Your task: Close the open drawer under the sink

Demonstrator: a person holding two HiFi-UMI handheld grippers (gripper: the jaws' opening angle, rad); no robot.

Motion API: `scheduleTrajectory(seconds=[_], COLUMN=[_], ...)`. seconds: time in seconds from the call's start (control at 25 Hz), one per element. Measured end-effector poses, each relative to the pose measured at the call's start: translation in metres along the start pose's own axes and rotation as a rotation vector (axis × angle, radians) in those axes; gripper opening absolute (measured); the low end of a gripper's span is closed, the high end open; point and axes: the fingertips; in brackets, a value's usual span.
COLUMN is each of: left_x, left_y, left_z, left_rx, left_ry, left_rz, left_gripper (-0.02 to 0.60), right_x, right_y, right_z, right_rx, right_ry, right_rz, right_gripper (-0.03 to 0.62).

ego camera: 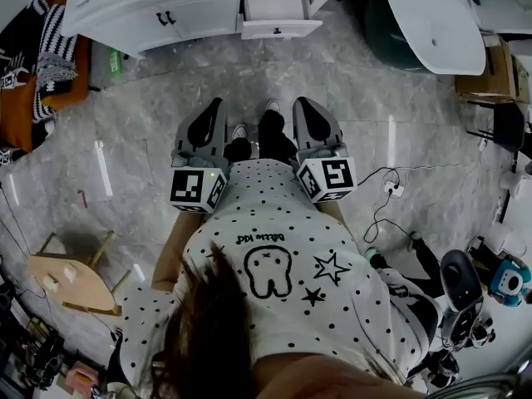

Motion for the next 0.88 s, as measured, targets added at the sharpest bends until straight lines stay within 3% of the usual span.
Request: scheduleTrajectory(seconds=[0.52,0.88], left_x=[0.013,0.044], left_y=[-0.089,-0.154], left_z=[-0.003,0.000], left_rx=[0.025,0.025], left_ry=[0.028,0.031], left_rz=[-0.068,-0.058], left_gripper=[0.008,0.008], right_x=[0.083,0.152], right_y=[-0.050,-0.068], right_z=[-0.024,-0.037], right_rx=[-0.008,0.001], right_ry=[0.024,0.032], right_rz=[-0.045,-0.041], right_gripper=[0.014,0.014])
Point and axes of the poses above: the fingertips, and each gripper's own axes: y backward along the fingers, x to its right, z out of its underside, and after that the axes turned 6 degrees about z, right-handed
